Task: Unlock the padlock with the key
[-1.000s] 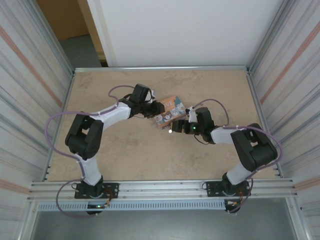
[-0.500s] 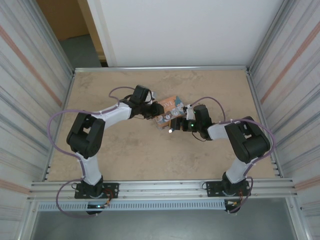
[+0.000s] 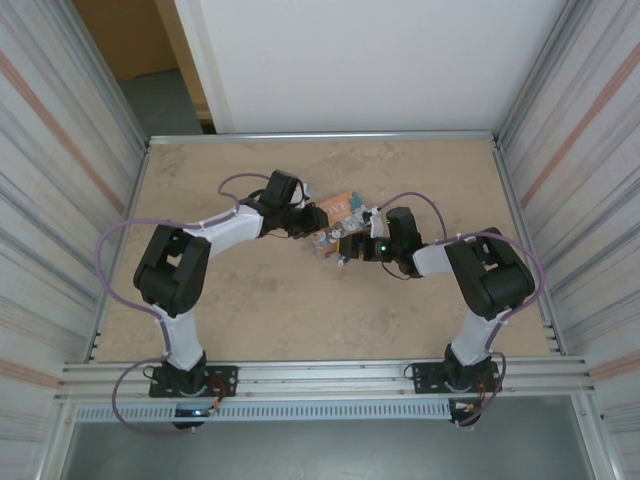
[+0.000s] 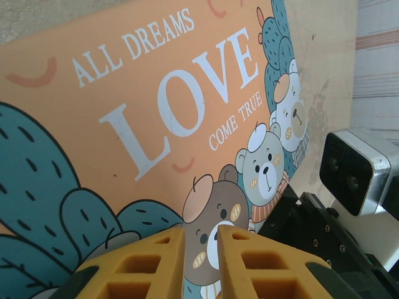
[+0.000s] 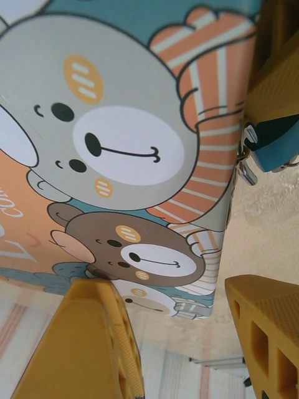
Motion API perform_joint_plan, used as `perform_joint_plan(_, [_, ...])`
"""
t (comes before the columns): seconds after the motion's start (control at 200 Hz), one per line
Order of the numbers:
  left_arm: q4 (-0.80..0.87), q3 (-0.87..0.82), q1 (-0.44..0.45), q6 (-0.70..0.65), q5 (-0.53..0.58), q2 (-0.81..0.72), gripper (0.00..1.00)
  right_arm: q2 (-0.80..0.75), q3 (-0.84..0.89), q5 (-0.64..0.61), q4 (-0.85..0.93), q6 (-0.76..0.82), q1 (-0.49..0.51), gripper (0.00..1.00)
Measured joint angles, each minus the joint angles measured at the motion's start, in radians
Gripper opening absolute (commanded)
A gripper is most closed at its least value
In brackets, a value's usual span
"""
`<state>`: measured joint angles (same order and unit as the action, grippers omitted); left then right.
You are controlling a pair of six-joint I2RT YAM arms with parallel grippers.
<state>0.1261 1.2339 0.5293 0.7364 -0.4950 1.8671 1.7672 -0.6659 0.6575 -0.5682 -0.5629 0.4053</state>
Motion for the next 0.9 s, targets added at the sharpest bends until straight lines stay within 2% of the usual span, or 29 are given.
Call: perform_joint_plan(0.902, [0.000, 0.000, -0.001, 0.000, 0.005, 0.000, 0.21, 0.023, 0.000, 0.018, 0.027, 0.003, -0.022, 0.22])
